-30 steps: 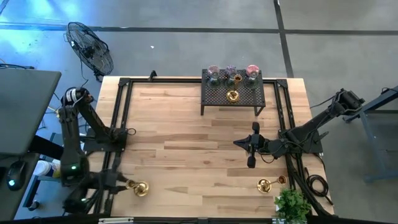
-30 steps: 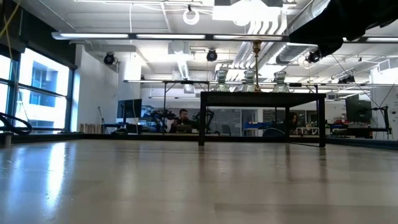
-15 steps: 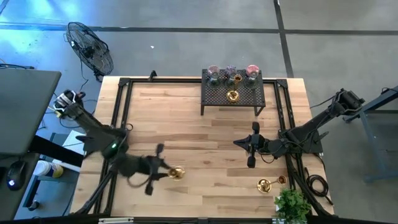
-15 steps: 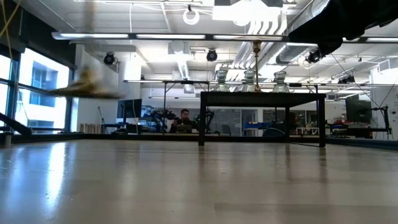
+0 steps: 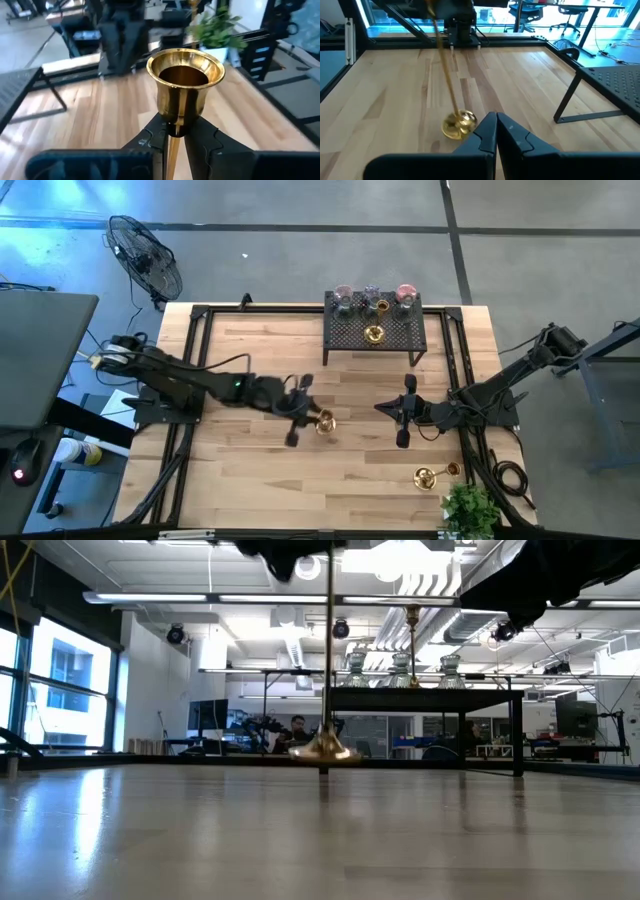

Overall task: Pick & Place candle stick holders
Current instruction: Put the left metal candle holder on the shelf

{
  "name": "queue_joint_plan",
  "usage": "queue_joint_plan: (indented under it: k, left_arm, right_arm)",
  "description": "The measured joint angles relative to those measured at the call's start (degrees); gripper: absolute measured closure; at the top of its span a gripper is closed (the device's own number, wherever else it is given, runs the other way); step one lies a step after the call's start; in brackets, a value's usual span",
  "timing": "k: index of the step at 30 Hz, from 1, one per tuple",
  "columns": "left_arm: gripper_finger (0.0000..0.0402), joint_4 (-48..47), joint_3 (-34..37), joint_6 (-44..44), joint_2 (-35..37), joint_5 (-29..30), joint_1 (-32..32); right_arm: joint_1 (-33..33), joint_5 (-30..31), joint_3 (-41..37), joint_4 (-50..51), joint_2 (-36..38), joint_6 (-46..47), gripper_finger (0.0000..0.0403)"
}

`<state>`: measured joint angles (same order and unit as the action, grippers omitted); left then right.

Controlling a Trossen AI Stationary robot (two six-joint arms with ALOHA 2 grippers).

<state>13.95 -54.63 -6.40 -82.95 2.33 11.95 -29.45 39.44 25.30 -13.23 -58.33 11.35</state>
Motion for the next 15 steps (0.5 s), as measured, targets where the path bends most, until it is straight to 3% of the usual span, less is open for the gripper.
queue_joint_plan:
  k: [15]
  left_arm:
    - [0.0366, 12.8, 0.0, -0.3, -7.5, -7.2, -16.6]
  right_arm:
    - [1.0, -0.7, 0.0, -0.3, 0.0, -0.3, 0.0401]
